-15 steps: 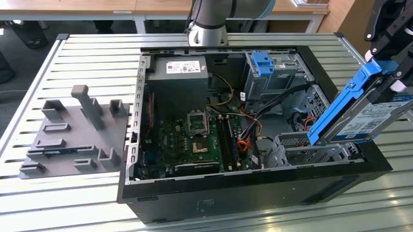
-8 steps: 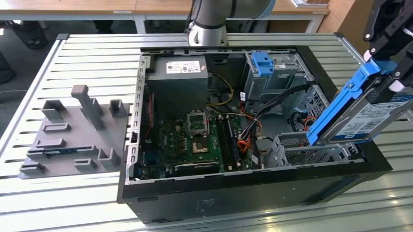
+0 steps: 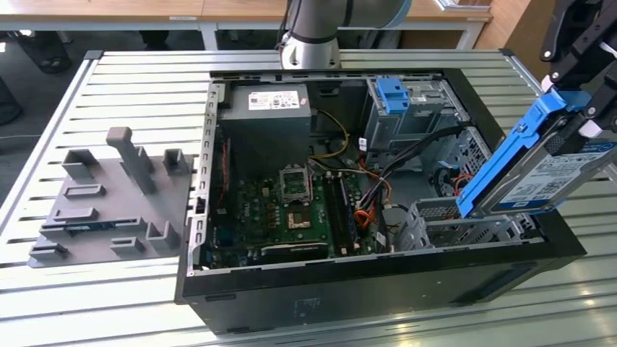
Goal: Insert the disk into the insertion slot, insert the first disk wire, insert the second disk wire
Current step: 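Insert the disk into the insertion slot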
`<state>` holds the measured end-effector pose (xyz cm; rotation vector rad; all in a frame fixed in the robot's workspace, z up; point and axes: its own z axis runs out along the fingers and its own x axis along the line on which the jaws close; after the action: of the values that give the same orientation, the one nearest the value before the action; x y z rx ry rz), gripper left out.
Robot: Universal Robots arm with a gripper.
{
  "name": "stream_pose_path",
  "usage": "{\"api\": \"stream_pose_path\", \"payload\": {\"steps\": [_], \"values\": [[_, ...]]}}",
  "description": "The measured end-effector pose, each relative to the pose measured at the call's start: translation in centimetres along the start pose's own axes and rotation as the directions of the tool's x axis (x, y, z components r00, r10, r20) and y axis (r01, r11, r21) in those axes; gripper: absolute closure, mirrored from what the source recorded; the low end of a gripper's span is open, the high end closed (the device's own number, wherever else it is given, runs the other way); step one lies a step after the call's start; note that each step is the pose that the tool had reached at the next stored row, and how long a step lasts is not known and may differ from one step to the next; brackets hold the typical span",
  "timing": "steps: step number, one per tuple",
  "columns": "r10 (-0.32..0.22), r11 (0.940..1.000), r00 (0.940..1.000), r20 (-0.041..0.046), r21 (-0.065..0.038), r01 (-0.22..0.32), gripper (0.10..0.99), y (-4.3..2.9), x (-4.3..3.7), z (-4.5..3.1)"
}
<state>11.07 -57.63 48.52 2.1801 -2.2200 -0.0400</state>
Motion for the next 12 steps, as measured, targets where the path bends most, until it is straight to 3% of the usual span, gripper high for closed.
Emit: {"api": "stream_pose_path", "payload": {"steps": [12], "values": [[0.0,1.0,1.0,0.0,0.0,0.0,0.722,0.36,0.01,0.04]]}}
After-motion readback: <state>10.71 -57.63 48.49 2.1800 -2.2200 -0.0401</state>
